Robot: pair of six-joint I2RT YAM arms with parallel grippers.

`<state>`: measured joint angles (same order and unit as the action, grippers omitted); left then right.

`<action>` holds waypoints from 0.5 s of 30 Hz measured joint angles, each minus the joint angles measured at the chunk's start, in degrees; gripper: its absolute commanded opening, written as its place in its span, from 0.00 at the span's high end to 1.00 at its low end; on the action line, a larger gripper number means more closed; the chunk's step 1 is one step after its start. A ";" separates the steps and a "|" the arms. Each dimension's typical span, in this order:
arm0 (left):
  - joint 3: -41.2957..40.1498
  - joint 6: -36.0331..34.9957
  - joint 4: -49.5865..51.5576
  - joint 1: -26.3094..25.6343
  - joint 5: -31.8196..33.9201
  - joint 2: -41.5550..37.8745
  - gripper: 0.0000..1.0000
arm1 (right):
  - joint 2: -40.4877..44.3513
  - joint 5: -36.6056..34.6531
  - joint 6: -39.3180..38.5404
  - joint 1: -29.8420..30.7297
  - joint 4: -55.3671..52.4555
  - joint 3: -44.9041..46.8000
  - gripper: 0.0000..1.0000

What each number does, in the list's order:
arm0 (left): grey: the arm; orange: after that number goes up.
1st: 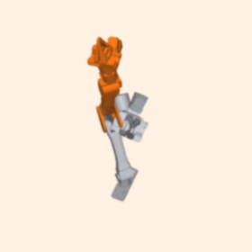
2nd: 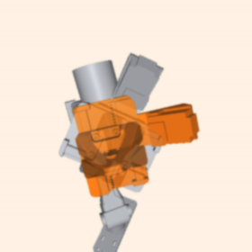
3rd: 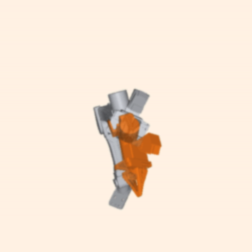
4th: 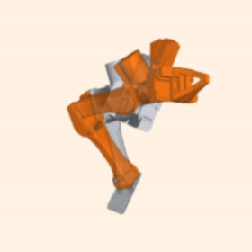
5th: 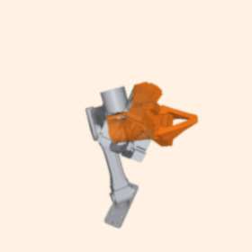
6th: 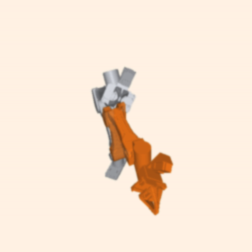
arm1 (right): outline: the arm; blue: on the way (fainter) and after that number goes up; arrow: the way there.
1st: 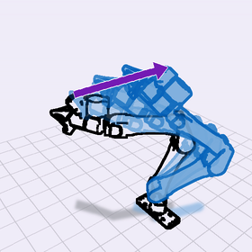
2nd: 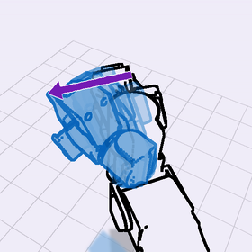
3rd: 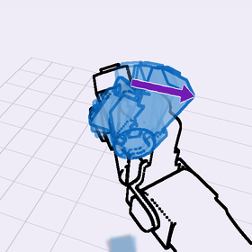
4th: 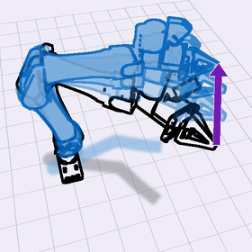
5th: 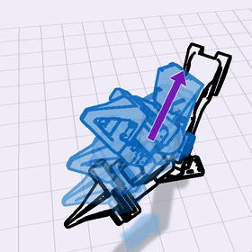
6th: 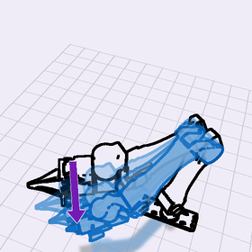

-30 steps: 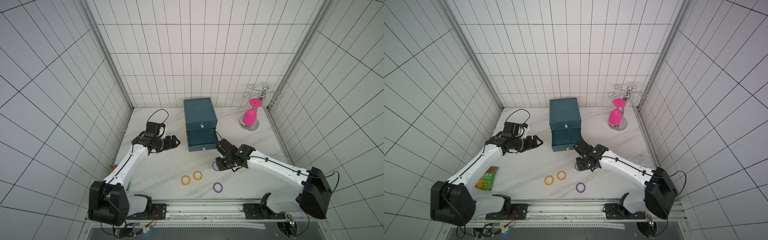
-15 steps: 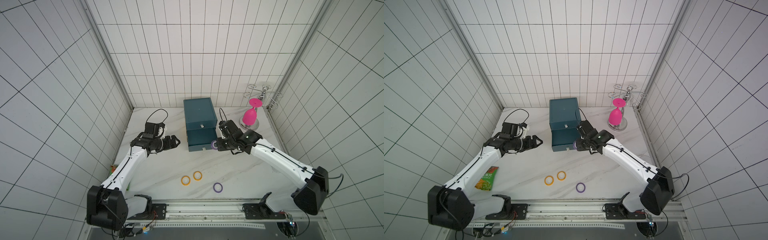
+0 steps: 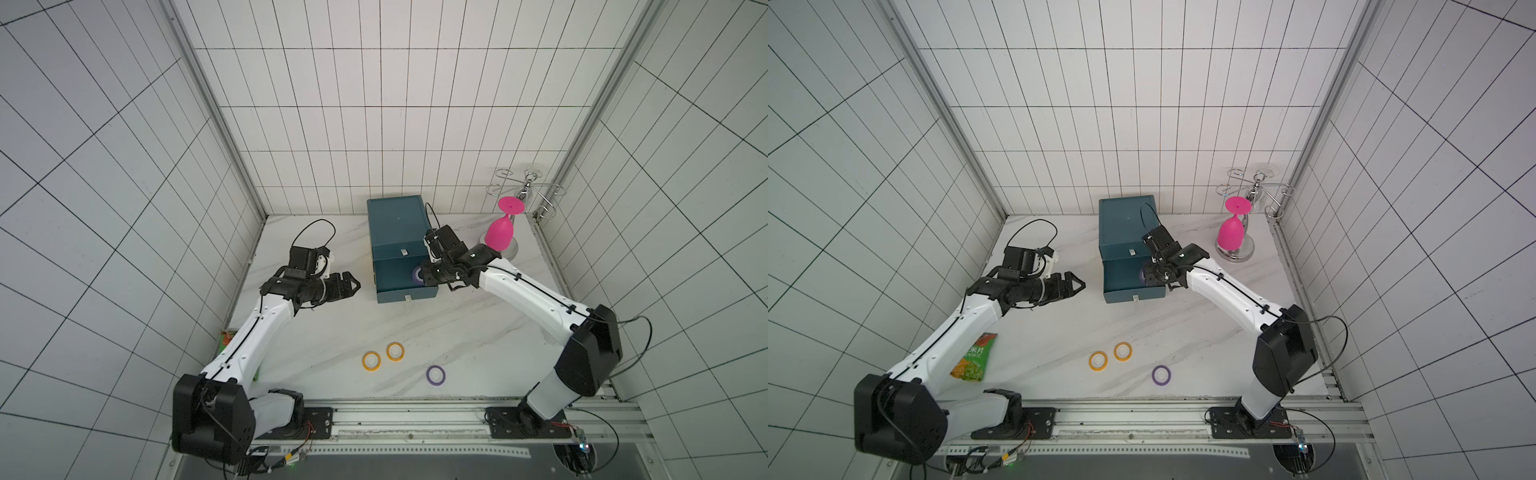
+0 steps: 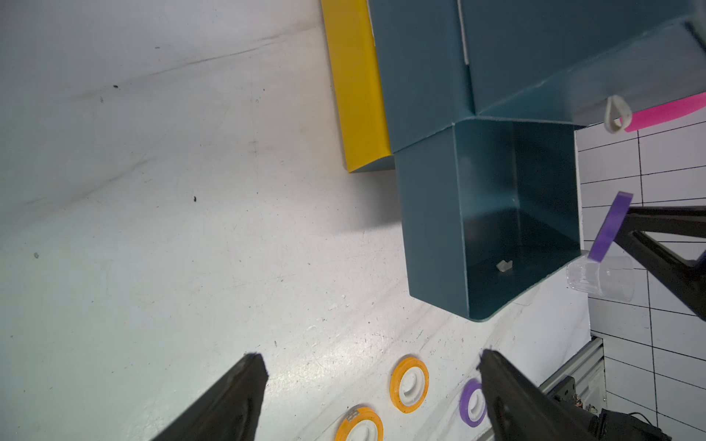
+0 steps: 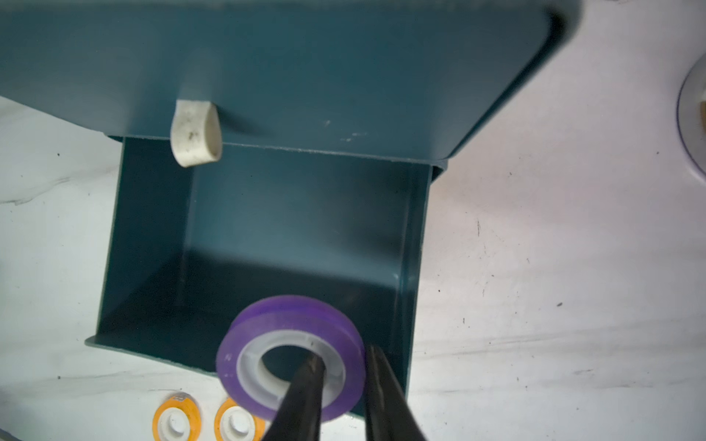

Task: Place the transparent tape into the drawer according to color
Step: Place the tape in the drawer.

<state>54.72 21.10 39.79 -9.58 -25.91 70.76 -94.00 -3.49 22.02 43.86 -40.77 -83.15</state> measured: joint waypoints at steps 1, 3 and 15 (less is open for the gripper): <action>0.00 0.00 0.00 0.00 0.00 0.00 0.09 | 0.00 0.04 -0.13 -0.02 0.00 0.00 0.63; 0.00 -0.02 0.00 0.00 0.00 0.00 0.09 | 0.02 0.11 -0.44 -0.02 0.07 -0.11 0.63; 0.00 0.00 -0.02 0.00 -0.07 0.00 0.09 | 8.46 4.55 -1.05 -0.02 -1.07 5.18 0.57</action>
<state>54.72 21.10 39.77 -9.58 -25.98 70.76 -85.54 1.06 20.97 43.83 -41.85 -77.97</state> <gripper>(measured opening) 0.912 0.412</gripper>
